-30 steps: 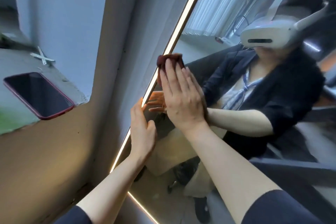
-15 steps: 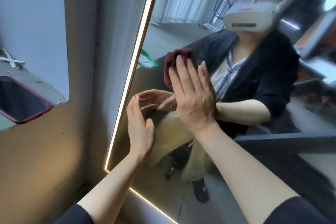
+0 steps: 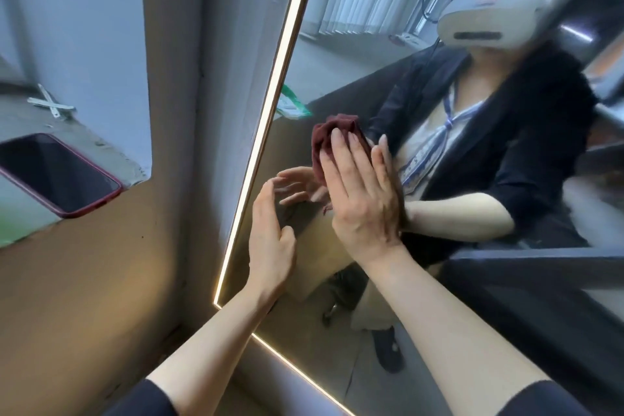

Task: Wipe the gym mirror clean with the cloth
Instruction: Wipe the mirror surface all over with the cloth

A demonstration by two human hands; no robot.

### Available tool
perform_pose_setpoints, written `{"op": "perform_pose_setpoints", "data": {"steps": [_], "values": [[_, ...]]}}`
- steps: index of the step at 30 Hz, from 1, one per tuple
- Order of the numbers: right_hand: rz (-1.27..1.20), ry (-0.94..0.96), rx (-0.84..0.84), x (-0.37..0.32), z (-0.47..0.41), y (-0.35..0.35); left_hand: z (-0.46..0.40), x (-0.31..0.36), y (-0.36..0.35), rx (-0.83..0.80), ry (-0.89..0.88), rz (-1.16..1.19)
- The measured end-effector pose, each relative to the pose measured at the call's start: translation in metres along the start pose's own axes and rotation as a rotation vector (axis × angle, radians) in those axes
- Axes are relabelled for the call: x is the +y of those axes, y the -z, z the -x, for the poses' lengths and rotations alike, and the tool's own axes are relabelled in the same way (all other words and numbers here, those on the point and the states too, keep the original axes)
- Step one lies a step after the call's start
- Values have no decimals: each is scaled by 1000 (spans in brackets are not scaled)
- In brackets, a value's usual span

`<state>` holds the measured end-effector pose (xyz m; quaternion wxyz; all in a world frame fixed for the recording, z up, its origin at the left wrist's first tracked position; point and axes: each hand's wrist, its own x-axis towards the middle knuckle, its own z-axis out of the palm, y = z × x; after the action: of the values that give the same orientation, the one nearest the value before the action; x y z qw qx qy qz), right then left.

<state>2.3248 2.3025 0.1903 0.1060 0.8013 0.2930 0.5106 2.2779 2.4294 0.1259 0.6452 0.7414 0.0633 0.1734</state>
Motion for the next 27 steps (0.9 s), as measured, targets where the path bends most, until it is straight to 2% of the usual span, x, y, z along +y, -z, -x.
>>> {"op": "perform_pose_setpoints", "data": {"steps": [3,6,8,12,14,16,18,21,23,25,27], "values": [[-25,210,-227,-22,49,-12,-1,-4,4,-17,-38,12],[-72,268,-416,-31,67,-10,-3,-4,14,-47,12,39],[-78,242,-378,-29,51,-6,-3,-1,20,-60,14,47],[-40,3,-126,-11,0,2,-3,5,18,-48,37,70],[-32,104,-213,-13,8,4,0,10,16,-36,33,77],[-144,177,-425,-24,32,9,3,15,19,-26,5,86],[-406,-23,-544,-34,41,29,8,20,28,-68,-47,119],[-888,-694,-502,-33,13,67,17,35,42,-255,-105,297],[-1299,-1010,-486,-23,-6,89,23,52,46,-327,-132,377],[-1453,-1093,-437,-15,-14,108,26,72,44,-333,-162,419],[-1465,-1152,-420,-11,-11,127,28,90,40,-302,-148,498]]}}
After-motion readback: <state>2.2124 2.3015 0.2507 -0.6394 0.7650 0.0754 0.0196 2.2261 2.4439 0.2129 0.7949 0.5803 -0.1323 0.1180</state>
